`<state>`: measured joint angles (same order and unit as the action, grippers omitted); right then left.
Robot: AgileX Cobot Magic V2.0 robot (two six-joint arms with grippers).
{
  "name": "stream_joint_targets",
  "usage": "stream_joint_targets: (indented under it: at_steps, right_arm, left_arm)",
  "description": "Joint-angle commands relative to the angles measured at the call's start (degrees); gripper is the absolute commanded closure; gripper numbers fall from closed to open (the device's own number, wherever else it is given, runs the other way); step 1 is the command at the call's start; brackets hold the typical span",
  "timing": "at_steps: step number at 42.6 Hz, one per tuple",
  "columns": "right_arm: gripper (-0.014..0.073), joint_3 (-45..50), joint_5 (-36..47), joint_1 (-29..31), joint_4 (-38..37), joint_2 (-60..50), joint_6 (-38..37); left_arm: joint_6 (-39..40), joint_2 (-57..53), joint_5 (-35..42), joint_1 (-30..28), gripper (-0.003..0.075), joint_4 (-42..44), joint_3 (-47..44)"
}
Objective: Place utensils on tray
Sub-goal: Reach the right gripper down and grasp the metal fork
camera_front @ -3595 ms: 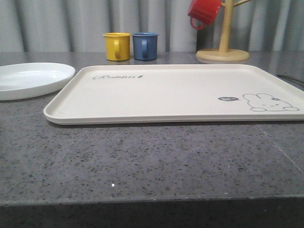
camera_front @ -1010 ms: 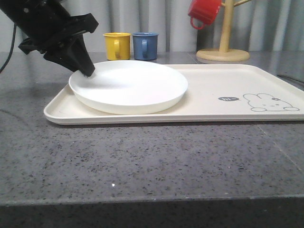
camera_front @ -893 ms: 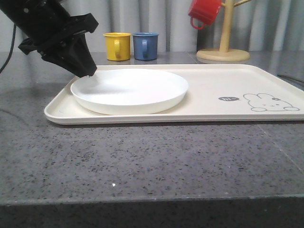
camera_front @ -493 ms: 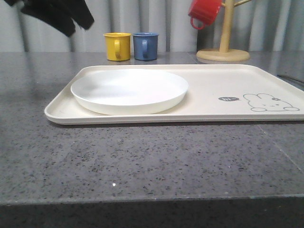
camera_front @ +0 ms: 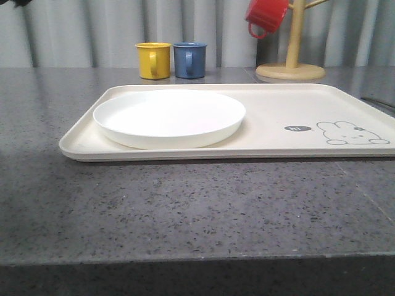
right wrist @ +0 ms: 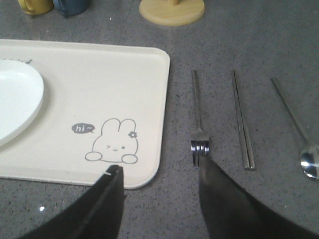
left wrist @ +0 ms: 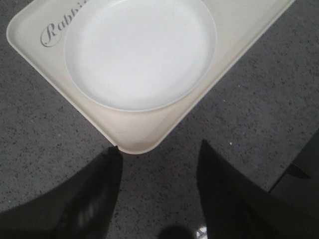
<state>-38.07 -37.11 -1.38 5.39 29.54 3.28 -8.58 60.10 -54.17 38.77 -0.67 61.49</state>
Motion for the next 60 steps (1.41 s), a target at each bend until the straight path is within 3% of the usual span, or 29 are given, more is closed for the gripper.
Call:
stream_joint_targets:
  at_steps: [1,10,20,29,39,60]
  right_arm:
    - [0.0211,-1.94,5.72,0.2,0.33,0.83,0.25]
    - [0.0211,-5.99,0.2,0.26,-1.95,3.49,0.11]
    - [0.0209,-19.09,-17.13,1.46,-8.25,20.63,-0.77]
    - [0.0209,-27.73,-23.67,5.47,-3.53,36.63,0.92]
    - [0.0209,-36.15,-24.37,5.91,-2.36,50.15,1.61]
    - [0.0211,-46.82,-24.18,5.91,-2.12,68.02,3.39]
  left_arm:
    - [1.96,-5.16,6.4,1.8,0.0375,1.47,-2.88]
    - [1.96,-12.05,10.19,1.9,0.0375,0.67,-6.9]
    - [1.96,-12.97,9.29,1.9,0.0375,0.67,-6.9]
    - [1.96,-12.61,9.29,1.9,0.0375,0.67,-6.9]
    - [1.96,-12.61,9.29,1.9,0.0375,0.67,-6.9]
    - [1.96,-12.61,9.29,1.9,0.0375,0.67,-6.9]
